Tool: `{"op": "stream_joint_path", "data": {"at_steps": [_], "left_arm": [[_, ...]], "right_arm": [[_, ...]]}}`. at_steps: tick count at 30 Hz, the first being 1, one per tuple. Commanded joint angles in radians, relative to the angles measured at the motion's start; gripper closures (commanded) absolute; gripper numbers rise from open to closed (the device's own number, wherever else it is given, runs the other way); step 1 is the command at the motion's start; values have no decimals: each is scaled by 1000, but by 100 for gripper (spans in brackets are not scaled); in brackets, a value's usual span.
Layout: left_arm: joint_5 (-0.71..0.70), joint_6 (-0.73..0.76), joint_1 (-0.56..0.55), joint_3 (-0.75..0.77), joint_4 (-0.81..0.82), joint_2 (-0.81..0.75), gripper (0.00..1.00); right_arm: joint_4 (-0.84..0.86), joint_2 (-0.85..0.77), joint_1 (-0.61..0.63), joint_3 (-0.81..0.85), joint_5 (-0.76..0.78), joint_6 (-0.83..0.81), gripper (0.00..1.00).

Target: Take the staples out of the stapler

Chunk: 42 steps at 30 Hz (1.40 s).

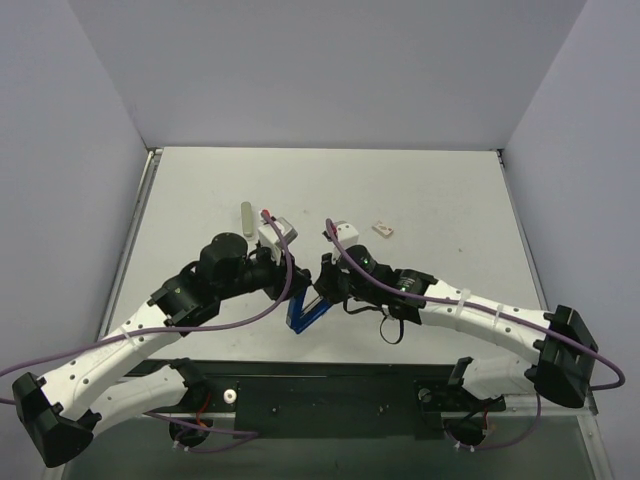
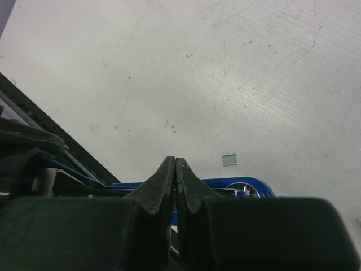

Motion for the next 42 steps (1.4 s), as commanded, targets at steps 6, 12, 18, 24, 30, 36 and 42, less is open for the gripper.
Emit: {"op": "stream_joint_path", "data": {"at_steps": [6, 12, 18, 24, 30, 36, 42], "left_arm": [[-118, -53, 2, 16, 210, -44, 100], [-216, -80, 2, -10, 268, -82, 100], [-279, -108, 2, -52, 360, -124, 100], [-303, -119, 2, -83, 440, -138, 100], [-317, -137, 2, -124, 525, -151, 100], [-345, -140, 2, -127, 560, -142, 100], [-369, -149, 0, -124, 571, -119, 100]], "right_arm": [[69, 34, 6, -68, 85, 26, 100], [77, 34, 1, -94, 100, 39, 100], [82, 30, 2, -104, 103, 38, 100], [94, 46, 1, -99, 85, 30, 100], [120, 89, 1, -75, 31, 13, 100], [154, 108, 1, -62, 5, 9, 100], [221, 103, -30, -79, -6, -2, 100]]}}
